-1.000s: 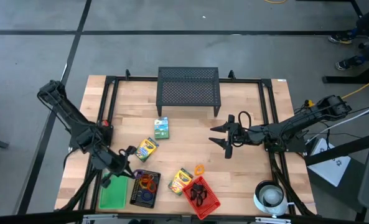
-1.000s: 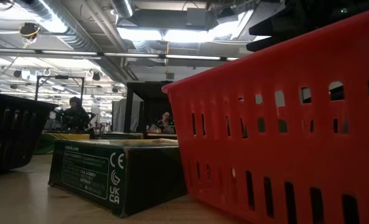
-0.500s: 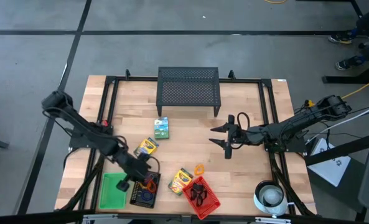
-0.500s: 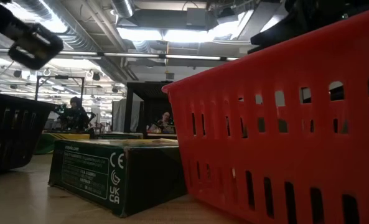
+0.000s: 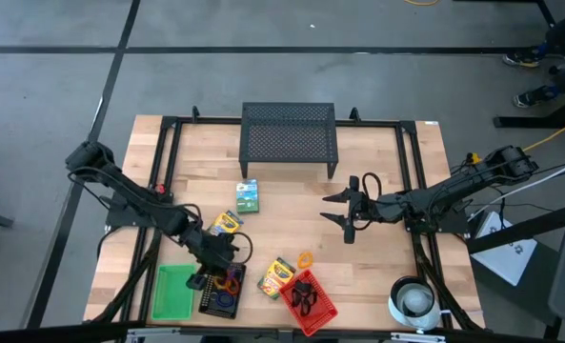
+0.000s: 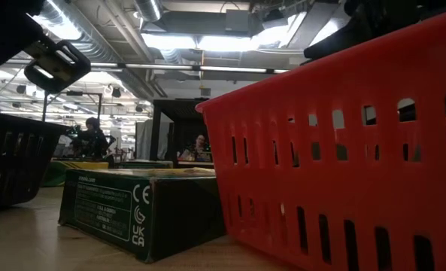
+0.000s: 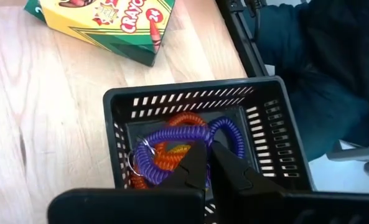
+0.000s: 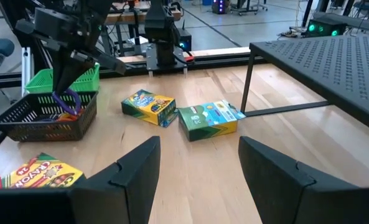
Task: Pick & Place Office Desk Supplies
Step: Put the purple spring keychain into the black bin
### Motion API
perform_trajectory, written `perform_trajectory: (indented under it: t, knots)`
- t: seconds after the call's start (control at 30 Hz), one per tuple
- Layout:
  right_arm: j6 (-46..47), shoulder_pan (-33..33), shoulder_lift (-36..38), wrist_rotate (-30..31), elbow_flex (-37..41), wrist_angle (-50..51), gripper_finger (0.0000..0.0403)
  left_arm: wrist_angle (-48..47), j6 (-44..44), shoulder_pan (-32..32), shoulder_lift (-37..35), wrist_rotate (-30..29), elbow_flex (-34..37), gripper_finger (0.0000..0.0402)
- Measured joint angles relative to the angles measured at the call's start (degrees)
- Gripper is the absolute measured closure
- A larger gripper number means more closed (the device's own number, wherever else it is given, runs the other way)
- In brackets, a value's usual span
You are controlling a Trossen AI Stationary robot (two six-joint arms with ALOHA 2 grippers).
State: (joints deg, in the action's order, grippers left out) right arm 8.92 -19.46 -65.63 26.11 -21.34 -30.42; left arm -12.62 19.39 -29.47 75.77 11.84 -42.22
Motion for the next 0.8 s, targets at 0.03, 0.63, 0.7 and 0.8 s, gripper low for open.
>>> perform_trajectory:
  t: [0.03, 0.63, 0.7, 0.8]
  knots:
    - [0.1, 0.0, 0.0, 0.0, 0.0, 0.2, 0.0184, 0.0, 0.1, 0.0, 0.0, -0.1, 0.0, 0.0398]
    - [5.6, 0.3, 0.0, 5.2, 0.0, 0.0, 0.0184, -4.5, -4.3, -2.1, 0.0, -4.6, 0.0, 0.0379]
    - [6.4, 0.5, 0.0, 5.1, 0.0, 0.0, 0.0184, -4.5, -4.1, -2.7, 0.0, -5.3, 0.0, 0.0362]
    - [7.0, 0.7, 0.0, 5.2, 0.0, 0.0, 0.0184, -4.5, -3.6, -3.5, 0.0, -6.9, 0.0, 0.0334]
